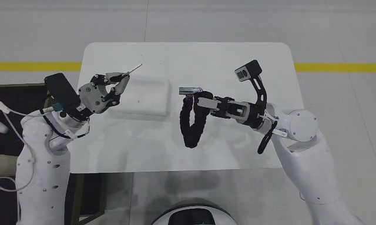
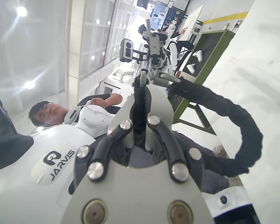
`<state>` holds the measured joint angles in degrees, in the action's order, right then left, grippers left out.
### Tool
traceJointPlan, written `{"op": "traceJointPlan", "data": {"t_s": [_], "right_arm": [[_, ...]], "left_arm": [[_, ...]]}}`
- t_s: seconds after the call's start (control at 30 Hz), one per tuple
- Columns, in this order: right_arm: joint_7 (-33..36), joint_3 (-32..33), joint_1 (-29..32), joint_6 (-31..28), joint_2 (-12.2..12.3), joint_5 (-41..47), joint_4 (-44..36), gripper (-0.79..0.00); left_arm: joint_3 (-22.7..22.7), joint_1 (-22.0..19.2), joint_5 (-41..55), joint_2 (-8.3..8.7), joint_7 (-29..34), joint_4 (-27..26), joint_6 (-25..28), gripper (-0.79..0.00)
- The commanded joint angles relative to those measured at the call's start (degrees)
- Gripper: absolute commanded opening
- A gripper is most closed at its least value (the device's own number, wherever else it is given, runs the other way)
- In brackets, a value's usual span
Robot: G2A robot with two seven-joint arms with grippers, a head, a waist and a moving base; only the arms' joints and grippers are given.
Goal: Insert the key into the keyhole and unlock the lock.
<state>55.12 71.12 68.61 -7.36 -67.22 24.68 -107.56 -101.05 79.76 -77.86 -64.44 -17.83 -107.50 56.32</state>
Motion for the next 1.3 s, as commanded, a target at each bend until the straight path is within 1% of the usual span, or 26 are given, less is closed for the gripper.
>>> {"op": "traceJointPlan", "data": {"t_s": [0.0,0.07,0.27,0.3,0.33,0.37,0.43,0.47,0.53,0.57,0.63,0.7,0.8,0.83,1.03,1.07,1.1,1.13,1.2,1.27], "right_arm": [[-0.45,0.42,0.01,-0.38,0.01,0.12,-0.06,-0.785],[-1.50,1.45,0.53,-1.72,0.10,-0.99,-0.31,-0.785],[-1.50,1.45,0.53,-1.72,0.10,-0.99,-0.31,-0.785],[-1.99,1.47,1.59,-1.57,0.16,-1.62,-1.08,-0.785],[-2.36,1.80,2.31,-1.54,0.28,-3.24,-1.86,-0.785],[-2.83,2.03,2.92,-1.67,0.33,-3.94,-2.36,-0.785],[-3.28,2.12,3.65,-1.76,0.34,-3.28,-2.72,-0.785],[-3.24,2.14,3.79,-1.93,0.33,-2.69,-2.81,-0.785],[-3.24,2.35,3.88,-2.36,0.30,-1.21,-2.95,-0.785],[-3.10,2.45,3.90,-2.50,0.29,-0.58,-2.87,-0.785],[-2.83,2.73,3.83,-2.70,0.30,0.36,-2.71,-0.785],[-2.51,2.98,3.71,-2.50,0.32,0.99,-2.54,-0.785],[-2.06,2.94,3.65,-2.04,0.31,1.91,-2.39,-0.785],[-2.22,3.13,3.46,-2.24,0.33,1.35,-2.36,-0.785],[-2.36,3.21,3.42,-2.37,0.34,0.98,-2.38,-0.785],[-2.36,3.21,3.42,-2.37,0.34,0.98,-2.38,-0.785],[-2.49,3.13,4.04,-2.26,0.38,0.56,-2.75,-0.785],[-1.58,2.89,4.57,-1.92,0.46,-0.05,-3.35,-0.785],[0.98,2.36,4.41,-1.30,0.57,-0.17,-3.44,-0.785],[3.26,1.83,3.93,-0.54,0.62,0.69,-3.19,-0.785]], "left_arm": [[0.00,0.00,15.99,0.00,11.17,-0.06,0.00,-0.785],[0.00,0.00,15.99,0.00,11.17,-0.06,0.00,-0.785],[0.00,0.00,15.99,0.00,11.17,-0.06,0.00,-0.785],[-1.29,-0.03,13.68,0.03,10.96,-2.05,-2.56,-0.785],[-2.80,-0.72,6.85,0.20,9.73,-5.48,-4.31,-0.785],[-3.18,-1.00,0.85,0.26,5.35,-6.90,-5.56,-0.785],[-2.25,-1.49,-9.40,0.41,-6.81,-7.08,-8.14,-0.785],[-1.58,-1.74,-15.98,0.62,-13.23,-6.65,-10.34,-0.785],[0.17,-1.88,-31.11,1.22,-26.10,-4.98,-18.59,-0.785],[1.16,-1.69,-36.95,1.48,-32.26,-2.62,-23.62,-0.785],[2.77,-2.15,-42.80,1.80,-41.84,1.77,-31.58,-0.785],[4.05,-3.03,-45.46,2.00,-48.88,5.34,-37.17,-0.785],[4.90,-3.93,-49.22,2.32,-56.76,8.24,-45.03,-0.785],[4.82,-3.92,-50.10,2.39,-57.48,9.01,-46.68,-0.785],[4.82,-3.92,-50.10,2.39,-57.48,9.01,-46.68,-0.785],[4.89,-3.62,-52.59,2.54,-59.00,6.09,-49.07,-0.785],[4.04,-3.67,-58.53,2.91,-61.12,3.99,-54.04,-0.785],[3.46,-3.44,-60.66,3.06,-62.58,3.93,-58.12,-0.785],[3.06,-3.89,-60.81,3.33,-67.13,4.73,-62.19,-0.785],[1.29,-4.82,-64.73,3.80,-69.36,6.36,-67.55,-0.785]]}}
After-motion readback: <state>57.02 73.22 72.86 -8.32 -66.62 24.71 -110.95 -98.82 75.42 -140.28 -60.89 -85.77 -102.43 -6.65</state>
